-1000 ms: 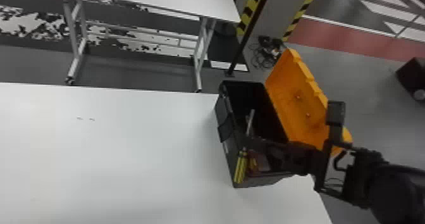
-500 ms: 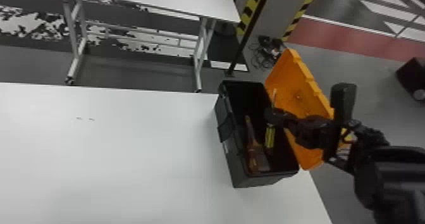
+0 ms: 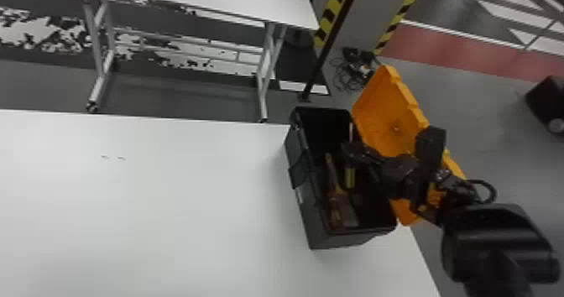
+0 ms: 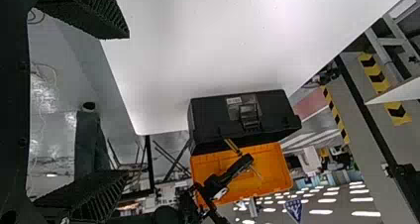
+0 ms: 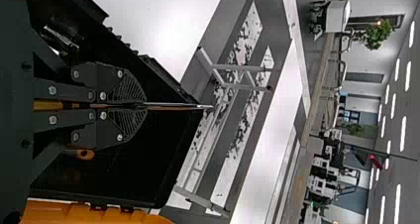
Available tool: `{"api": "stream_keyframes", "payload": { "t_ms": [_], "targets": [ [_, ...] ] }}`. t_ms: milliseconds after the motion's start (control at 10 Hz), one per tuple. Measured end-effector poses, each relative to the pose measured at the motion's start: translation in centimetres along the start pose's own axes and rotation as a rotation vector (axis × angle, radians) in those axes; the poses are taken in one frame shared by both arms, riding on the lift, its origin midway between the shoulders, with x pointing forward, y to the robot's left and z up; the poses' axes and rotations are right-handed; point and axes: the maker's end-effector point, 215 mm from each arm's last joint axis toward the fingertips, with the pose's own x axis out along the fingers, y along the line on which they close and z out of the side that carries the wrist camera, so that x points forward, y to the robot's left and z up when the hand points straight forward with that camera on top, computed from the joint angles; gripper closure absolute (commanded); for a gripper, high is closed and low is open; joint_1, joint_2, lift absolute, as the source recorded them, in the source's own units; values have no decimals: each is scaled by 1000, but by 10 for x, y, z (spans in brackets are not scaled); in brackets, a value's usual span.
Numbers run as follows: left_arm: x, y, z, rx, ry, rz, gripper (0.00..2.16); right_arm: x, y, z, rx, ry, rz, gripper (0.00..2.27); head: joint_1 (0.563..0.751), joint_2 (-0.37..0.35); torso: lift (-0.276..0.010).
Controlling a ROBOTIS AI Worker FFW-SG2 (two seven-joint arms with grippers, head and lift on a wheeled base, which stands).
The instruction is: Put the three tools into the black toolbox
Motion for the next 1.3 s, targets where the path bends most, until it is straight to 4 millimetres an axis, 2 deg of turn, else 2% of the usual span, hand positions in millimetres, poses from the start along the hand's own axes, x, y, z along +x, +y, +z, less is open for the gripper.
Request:
{"api": "stream_keyframes", "payload": {
  "t_ms": [200,300,500,700,800,1000,1200,1300],
  "targets": [
    [-3,12,1,13,-9,81,36,-14,12,-11,176,20,20,63,695,-350,-51],
    [-1,20,4,23,-19,125,36,-23,31,-10,289,24,27,63,695,-350,-51],
    [11,29,28,120,-64,183,36,-37,71,0,402,-5,13,63,695,-304,-51],
    [32,33,58,250,-112,261,36,-53,116,10,497,-48,-10,73,695,-253,-51],
    [41,34,73,334,-154,309,36,-65,131,19,492,-77,-32,76,695,-233,-51],
    [52,19,112,530,-287,368,36,-91,159,49,404,-184,-42,76,695,-192,-51],
    [38,-5,141,719,-454,415,36,-95,173,55,376,-235,-39,76,695,-150,-51],
    [29,-22,149,793,-532,414,36,-96,176,55,354,-261,-49,76,695,-141,-51]
  ]
}}
